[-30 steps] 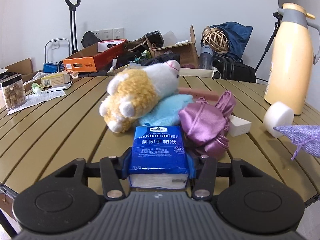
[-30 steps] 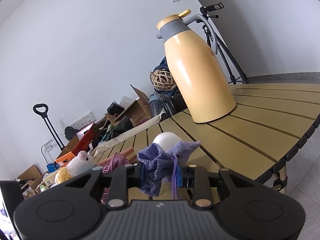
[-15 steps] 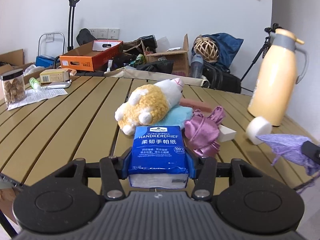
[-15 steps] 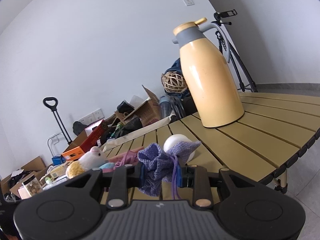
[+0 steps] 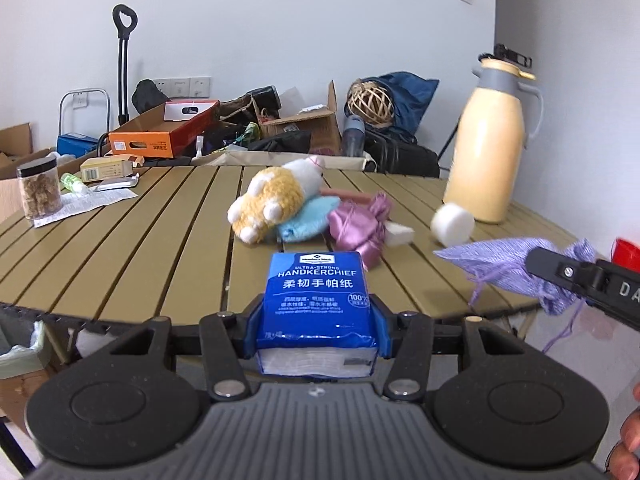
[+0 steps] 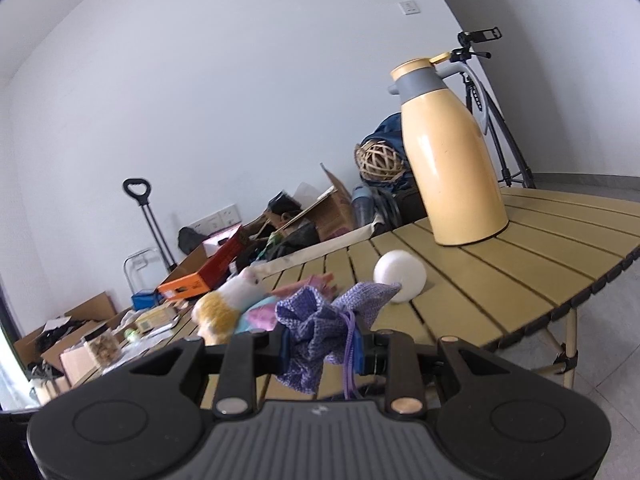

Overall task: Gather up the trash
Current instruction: 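Carry the tissue box and purple pouch in both grippers down toward the black bin, then lower the purple pouch into the black bin and open the right gripper, then lower the blue tissue box into the bin and open the left gripper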

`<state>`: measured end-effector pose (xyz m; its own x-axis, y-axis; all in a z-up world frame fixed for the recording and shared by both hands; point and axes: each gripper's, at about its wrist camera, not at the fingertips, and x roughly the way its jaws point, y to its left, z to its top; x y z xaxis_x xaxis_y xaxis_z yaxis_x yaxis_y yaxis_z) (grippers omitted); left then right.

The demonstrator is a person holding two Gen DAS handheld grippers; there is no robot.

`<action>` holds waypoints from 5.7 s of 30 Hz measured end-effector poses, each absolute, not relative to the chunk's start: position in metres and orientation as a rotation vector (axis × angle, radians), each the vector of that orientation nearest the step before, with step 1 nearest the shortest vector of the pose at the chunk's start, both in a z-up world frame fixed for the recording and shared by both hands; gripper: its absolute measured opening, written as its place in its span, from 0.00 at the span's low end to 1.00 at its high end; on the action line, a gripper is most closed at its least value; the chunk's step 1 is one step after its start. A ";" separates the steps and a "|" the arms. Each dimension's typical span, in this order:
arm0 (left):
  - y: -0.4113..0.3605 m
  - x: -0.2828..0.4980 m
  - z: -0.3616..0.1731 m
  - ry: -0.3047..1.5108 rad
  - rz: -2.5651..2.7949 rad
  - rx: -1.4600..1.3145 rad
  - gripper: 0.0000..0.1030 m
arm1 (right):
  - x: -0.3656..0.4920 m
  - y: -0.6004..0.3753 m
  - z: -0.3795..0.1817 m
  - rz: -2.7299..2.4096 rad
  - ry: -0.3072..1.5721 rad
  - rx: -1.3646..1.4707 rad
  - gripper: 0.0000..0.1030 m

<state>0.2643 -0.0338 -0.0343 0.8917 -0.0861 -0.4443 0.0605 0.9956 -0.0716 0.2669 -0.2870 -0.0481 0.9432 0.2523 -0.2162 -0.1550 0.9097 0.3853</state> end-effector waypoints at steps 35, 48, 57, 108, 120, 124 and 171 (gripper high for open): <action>-0.029 0.182 -0.144 0.900 -0.085 0.091 0.51 | 0.170 -0.236 -0.147 0.256 0.803 0.230 0.26; -0.019 0.201 -0.185 1.040 -0.036 0.086 0.51 | 0.182 -0.235 -0.177 0.198 0.950 0.211 0.26; -0.008 0.216 -0.201 1.092 -0.003 0.037 0.51 | 0.195 -0.229 -0.186 0.181 0.998 0.192 0.26; 0.022 0.261 -0.228 1.182 0.147 -0.083 0.51 | 0.323 -0.162 -0.211 0.270 1.018 0.091 0.29; 0.023 0.261 -0.227 1.180 0.146 -0.084 0.51 | 0.325 -0.163 -0.215 0.236 1.023 0.069 0.99; 0.022 0.260 -0.227 1.178 0.147 -0.081 0.51 | 0.325 -0.166 -0.218 0.218 1.042 0.073 1.00; -0.034 0.273 -0.183 1.011 0.034 -0.006 0.51 | 0.313 -0.256 -0.173 0.054 0.950 0.145 1.00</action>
<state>0.2728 -0.0343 -0.1834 0.5305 0.0256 -0.8473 -0.0310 0.9995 0.0108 0.3127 -0.2559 -0.1730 0.5810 0.1095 -0.8065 0.0177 0.9890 0.1471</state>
